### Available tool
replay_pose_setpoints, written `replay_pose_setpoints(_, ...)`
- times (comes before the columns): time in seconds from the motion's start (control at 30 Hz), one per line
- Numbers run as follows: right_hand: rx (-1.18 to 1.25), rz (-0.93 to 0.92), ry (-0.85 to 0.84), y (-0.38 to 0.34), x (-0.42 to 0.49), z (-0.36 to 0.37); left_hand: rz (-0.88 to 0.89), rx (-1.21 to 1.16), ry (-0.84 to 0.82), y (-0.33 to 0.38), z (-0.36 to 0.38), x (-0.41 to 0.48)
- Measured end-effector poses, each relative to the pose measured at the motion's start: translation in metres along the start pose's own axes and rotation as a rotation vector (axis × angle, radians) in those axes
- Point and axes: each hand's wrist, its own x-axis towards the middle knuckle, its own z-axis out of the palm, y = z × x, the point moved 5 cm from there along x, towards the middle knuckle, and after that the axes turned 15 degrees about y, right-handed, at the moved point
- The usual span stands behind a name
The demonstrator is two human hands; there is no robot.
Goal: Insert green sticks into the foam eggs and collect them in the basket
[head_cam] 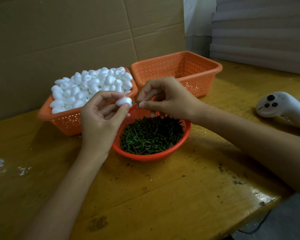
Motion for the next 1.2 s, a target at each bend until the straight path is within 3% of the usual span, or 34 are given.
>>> replay_pose_setpoints(0.53, -0.036, -0.053, 0.021, -0.007, -0.003, 0.000, -0.018, 0.005, -0.102, 0.001, 0.002, 0.001)
replay_pose_setpoints(0.9, -0.237, -0.254, 0.067, -0.022, -0.010, 0.001, -0.030, -0.007, -0.169, 0.001, 0.002, 0.003)
replay_pose_setpoints(1.2, -0.212, -0.214, -0.044, -0.016, -0.010, 0.008, -0.030, -0.034, -0.173, 0.003, 0.003, 0.003)
